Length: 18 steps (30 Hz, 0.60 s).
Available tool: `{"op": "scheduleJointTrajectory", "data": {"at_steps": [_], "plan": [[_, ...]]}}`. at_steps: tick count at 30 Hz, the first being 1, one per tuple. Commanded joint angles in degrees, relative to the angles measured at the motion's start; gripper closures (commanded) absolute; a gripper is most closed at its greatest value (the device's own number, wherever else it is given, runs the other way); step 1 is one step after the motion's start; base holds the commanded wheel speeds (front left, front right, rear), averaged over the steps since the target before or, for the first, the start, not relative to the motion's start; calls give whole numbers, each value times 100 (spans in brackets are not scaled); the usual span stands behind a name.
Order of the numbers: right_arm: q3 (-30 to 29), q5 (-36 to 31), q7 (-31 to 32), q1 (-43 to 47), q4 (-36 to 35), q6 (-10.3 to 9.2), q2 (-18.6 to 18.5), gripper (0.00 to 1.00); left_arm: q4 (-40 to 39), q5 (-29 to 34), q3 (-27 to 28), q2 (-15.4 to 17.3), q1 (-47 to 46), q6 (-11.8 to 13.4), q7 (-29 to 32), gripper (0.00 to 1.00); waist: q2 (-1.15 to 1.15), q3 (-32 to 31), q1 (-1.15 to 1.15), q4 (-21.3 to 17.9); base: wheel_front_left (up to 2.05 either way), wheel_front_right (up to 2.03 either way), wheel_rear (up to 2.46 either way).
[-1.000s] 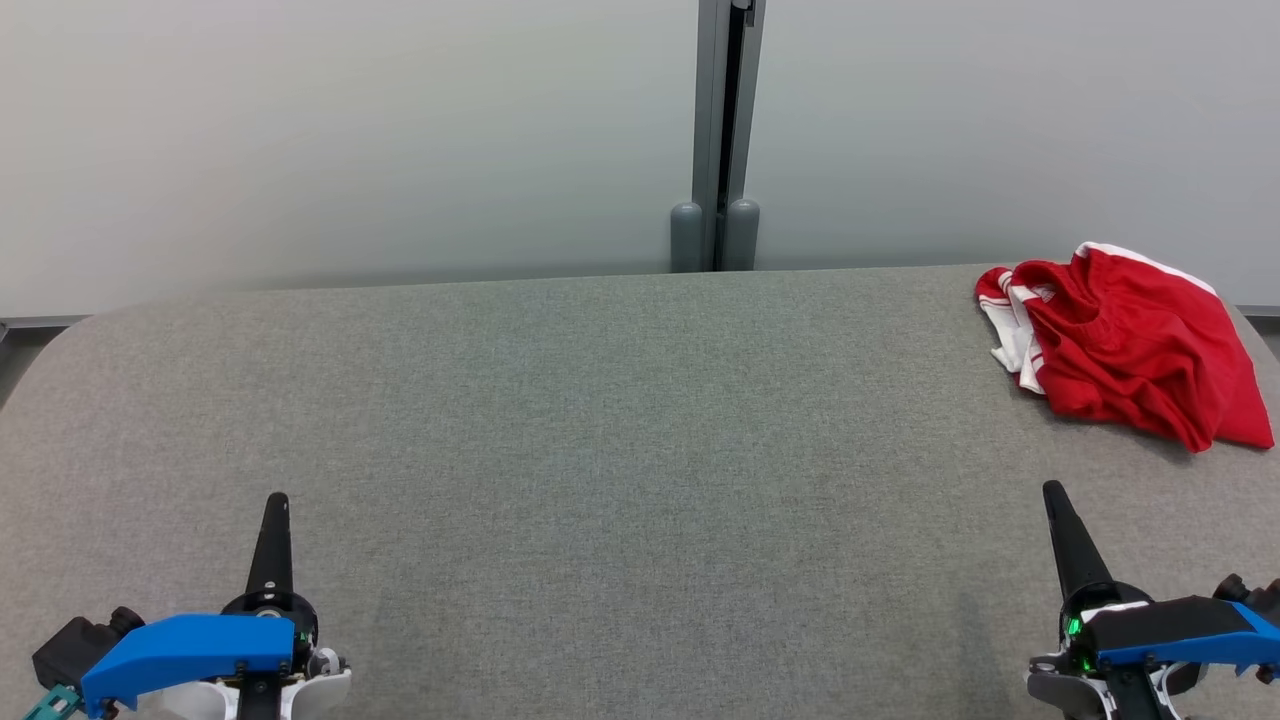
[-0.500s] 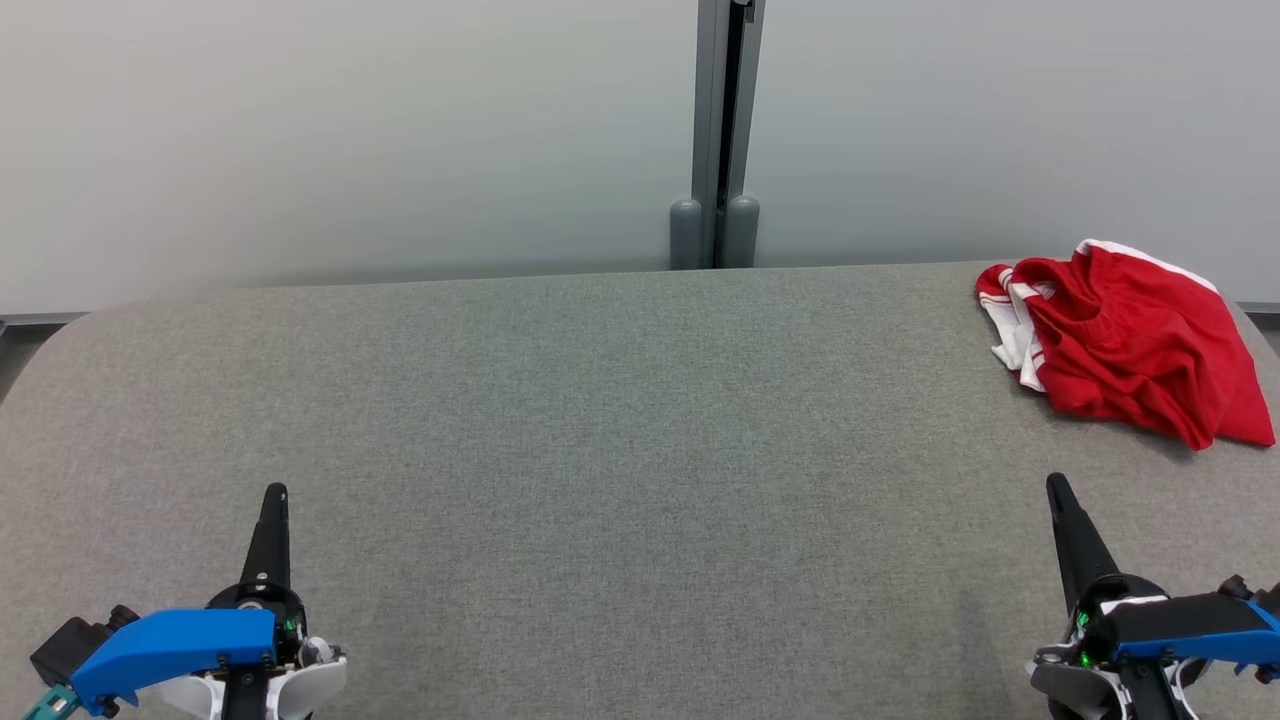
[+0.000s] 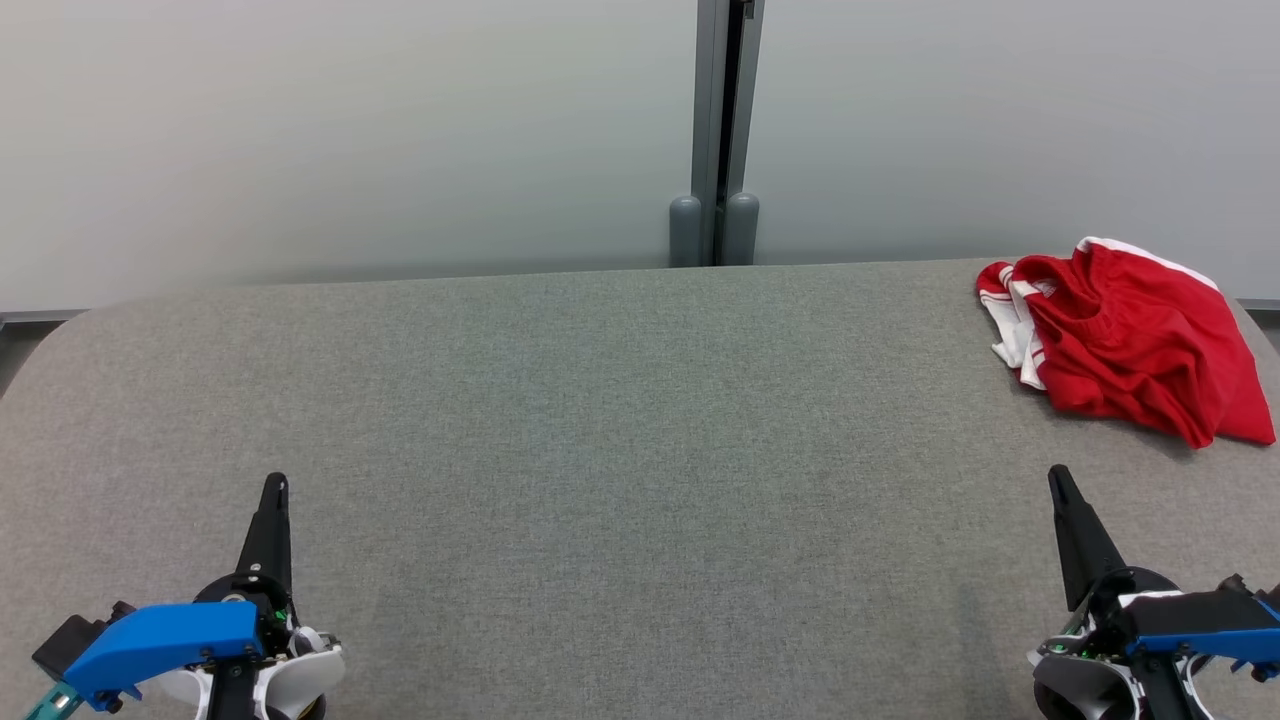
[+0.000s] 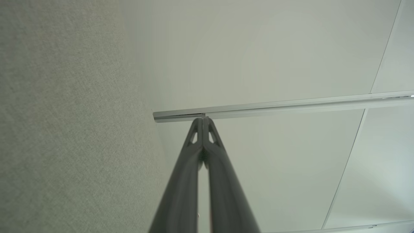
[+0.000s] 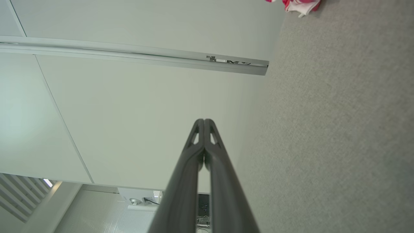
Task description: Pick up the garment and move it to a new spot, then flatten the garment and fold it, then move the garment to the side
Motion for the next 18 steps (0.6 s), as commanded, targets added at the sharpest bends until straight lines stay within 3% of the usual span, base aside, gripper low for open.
{"op": "scheduleJointTrajectory", "data": {"at_steps": [1, 18], "plan": [[-24, 118, 29, -75, -39, 2, -31, 100, -37, -111, 13, -4, -83, -60, 37, 100, 1, 2, 0, 0, 0, 0, 0], [-55, 552, 154, -94, -60, 2, -31, 100, -59, -549, 36, -7, -103, -66, 153, 100, 1, 24, 0, -3, 0, 0, 0]]}}
